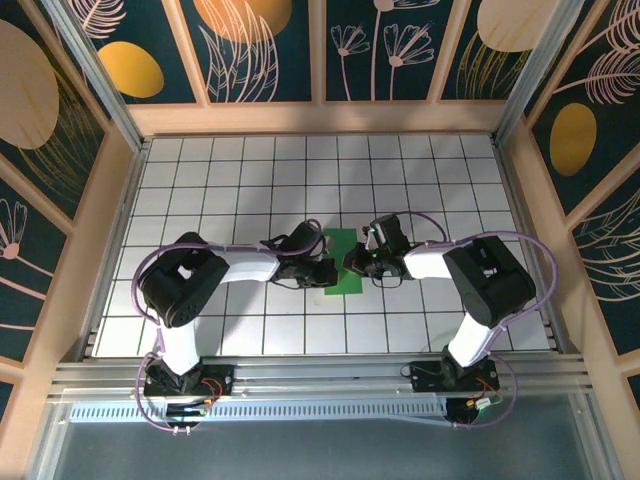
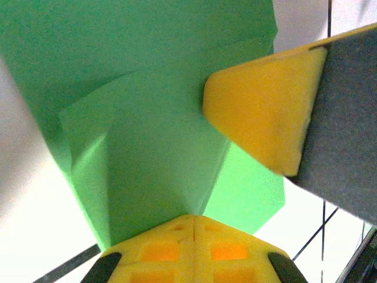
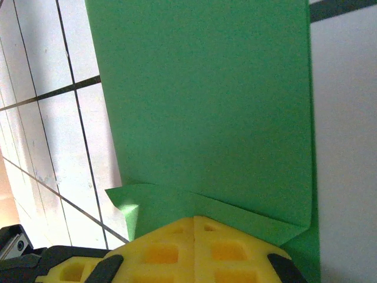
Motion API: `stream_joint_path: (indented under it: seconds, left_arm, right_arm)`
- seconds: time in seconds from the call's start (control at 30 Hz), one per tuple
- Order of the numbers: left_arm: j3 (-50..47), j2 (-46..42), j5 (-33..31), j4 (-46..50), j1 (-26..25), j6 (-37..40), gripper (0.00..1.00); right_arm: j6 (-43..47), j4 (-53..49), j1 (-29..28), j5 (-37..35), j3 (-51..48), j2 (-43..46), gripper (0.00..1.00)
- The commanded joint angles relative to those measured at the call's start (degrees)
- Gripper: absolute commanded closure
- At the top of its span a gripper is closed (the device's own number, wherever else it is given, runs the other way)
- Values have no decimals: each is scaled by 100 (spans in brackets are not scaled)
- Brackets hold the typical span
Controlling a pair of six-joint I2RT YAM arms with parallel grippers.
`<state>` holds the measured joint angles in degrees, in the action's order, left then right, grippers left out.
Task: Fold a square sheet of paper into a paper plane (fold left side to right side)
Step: Fold the triangle a second time at the center of the table.
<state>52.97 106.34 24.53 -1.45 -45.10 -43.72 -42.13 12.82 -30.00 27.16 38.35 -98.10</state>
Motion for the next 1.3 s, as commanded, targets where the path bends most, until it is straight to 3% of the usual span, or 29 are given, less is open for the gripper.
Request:
stream_joint_path:
  seconds: [0.0,0.87,1.1,1.17,1.27]
  left_arm:
    - [-362,-147,38,566,4,133,100]
    - [-850,-726,16,772,-209,285,100]
    - [-962,-1424,145,361,-38,-57,100]
    - [-1001,-1620,159,297,127,-124,99]
    - [-1025,-1804,78,261,360,-154,90]
  right_arm:
    - [160,-766,-24,-378,-76,-339,100]
    - [207,-935,-85,-371,124,-303,100]
    - [26,-339,-103,137,251,112,100]
    - [-51,-119,-103,268,278,318,92]
    - [-185,273,-70,360,205,709,77]
